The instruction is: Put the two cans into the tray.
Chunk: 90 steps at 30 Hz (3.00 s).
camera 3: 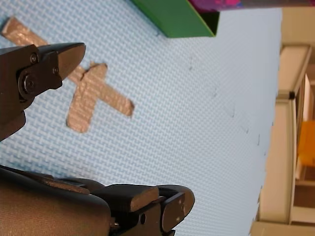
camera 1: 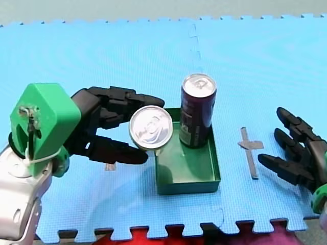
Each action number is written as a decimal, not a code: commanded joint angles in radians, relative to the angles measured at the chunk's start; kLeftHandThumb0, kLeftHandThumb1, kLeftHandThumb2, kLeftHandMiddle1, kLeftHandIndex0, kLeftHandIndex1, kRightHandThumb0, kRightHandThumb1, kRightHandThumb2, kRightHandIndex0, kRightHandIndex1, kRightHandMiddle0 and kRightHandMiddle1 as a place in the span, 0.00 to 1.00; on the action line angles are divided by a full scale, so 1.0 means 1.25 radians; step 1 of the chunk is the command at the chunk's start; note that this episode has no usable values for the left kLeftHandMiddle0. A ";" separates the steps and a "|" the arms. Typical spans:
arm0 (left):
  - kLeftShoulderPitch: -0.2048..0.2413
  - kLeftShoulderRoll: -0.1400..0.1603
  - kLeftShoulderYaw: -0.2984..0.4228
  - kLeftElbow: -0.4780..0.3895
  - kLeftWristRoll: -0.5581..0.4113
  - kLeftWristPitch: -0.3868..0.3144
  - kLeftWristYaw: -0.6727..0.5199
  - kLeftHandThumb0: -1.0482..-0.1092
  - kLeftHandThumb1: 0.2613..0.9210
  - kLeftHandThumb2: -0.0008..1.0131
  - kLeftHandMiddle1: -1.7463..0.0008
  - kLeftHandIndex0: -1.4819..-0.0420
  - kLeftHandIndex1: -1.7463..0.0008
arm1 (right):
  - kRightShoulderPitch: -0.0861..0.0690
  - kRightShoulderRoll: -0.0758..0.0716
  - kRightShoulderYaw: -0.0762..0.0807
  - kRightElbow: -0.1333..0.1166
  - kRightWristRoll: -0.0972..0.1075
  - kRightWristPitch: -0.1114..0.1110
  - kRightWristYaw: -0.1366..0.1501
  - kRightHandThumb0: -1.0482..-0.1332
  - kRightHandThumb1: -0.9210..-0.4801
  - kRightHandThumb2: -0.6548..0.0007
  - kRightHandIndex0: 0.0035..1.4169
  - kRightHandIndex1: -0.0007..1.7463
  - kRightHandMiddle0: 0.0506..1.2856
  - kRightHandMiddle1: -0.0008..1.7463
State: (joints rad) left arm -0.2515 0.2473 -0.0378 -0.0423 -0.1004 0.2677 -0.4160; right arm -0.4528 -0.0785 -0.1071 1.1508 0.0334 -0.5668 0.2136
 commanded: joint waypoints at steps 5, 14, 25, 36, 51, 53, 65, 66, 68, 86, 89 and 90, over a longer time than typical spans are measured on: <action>-0.008 0.002 -0.001 0.001 -0.005 -0.011 -0.004 0.66 0.70 0.00 1.00 0.12 1.00 | 0.008 0.003 0.004 0.002 -0.004 0.010 0.001 0.20 0.42 1.00 0.23 0.00 0.20 0.00; -0.015 -0.001 -0.005 0.010 -0.006 -0.009 -0.007 0.66 0.70 0.00 1.00 0.12 1.00 | 0.011 0.004 0.007 -0.002 -0.005 0.012 -0.002 0.21 0.42 1.00 0.23 0.00 0.19 0.00; -0.019 -0.098 0.033 0.041 -0.085 -0.010 0.037 0.67 0.69 0.00 1.00 0.12 1.00 | 0.012 0.004 0.010 -0.004 -0.007 0.013 -0.004 0.24 0.43 1.00 0.23 0.00 0.19 0.00; -0.008 -0.173 0.043 0.037 -0.129 0.004 0.096 0.67 0.69 0.00 1.00 0.12 1.00 | 0.013 0.009 0.012 -0.008 -0.007 0.015 -0.007 0.25 0.43 1.00 0.23 0.00 0.19 0.00; -0.011 -0.178 0.029 0.020 -0.125 0.021 0.107 0.66 0.69 0.00 0.99 0.12 1.00 | 0.013 0.013 0.010 -0.016 -0.002 0.024 -0.010 0.26 0.43 1.00 0.23 0.00 0.19 0.00; -0.012 -0.178 0.028 0.020 -0.125 0.027 0.108 0.66 0.69 0.00 0.99 0.12 1.00 | 0.013 0.012 0.009 -0.016 -0.002 0.023 -0.009 0.26 0.43 1.00 0.23 0.00 0.19 0.00; -0.010 -0.177 0.031 -0.006 -0.124 0.097 0.136 0.66 0.70 0.00 0.99 0.12 1.00 | 0.014 0.012 0.010 -0.013 -0.002 0.018 -0.007 0.26 0.43 1.00 0.23 0.00 0.19 0.00; -0.009 -0.178 0.032 -0.006 -0.124 0.103 0.141 0.66 0.70 0.00 0.99 0.11 1.00 | 0.014 0.012 0.010 -0.014 -0.002 0.018 -0.007 0.26 0.43 1.00 0.23 0.00 0.19 0.00; -0.009 -0.181 0.033 -0.003 -0.121 0.113 0.152 0.66 0.71 0.00 0.99 0.11 1.00 | 0.015 0.012 0.011 -0.015 -0.003 0.016 -0.007 0.26 0.42 1.00 0.23 0.00 0.19 0.00; -0.008 -0.190 0.044 0.029 -0.133 0.116 0.153 0.67 0.72 0.00 0.99 0.10 1.00 | 0.030 0.015 0.019 -0.038 -0.010 0.013 -0.014 0.25 0.41 1.00 0.23 0.00 0.19 0.00; -0.007 -0.192 0.043 0.027 -0.134 0.118 0.154 0.67 0.73 0.00 0.99 0.10 1.00 | 0.032 0.015 0.020 -0.041 -0.011 0.017 -0.014 0.25 0.40 1.00 0.23 0.00 0.19 0.00; -0.006 -0.193 0.043 0.027 -0.133 0.118 0.154 0.66 0.73 0.00 0.99 0.10 1.00 | 0.033 0.015 0.020 -0.043 -0.011 0.019 -0.014 0.25 0.40 1.00 0.23 0.00 0.19 0.00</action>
State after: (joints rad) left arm -0.2577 0.0063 0.0128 -0.0030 -0.2595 0.4195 -0.2229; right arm -0.4234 -0.0619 -0.0870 1.0947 0.0247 -0.5582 0.1920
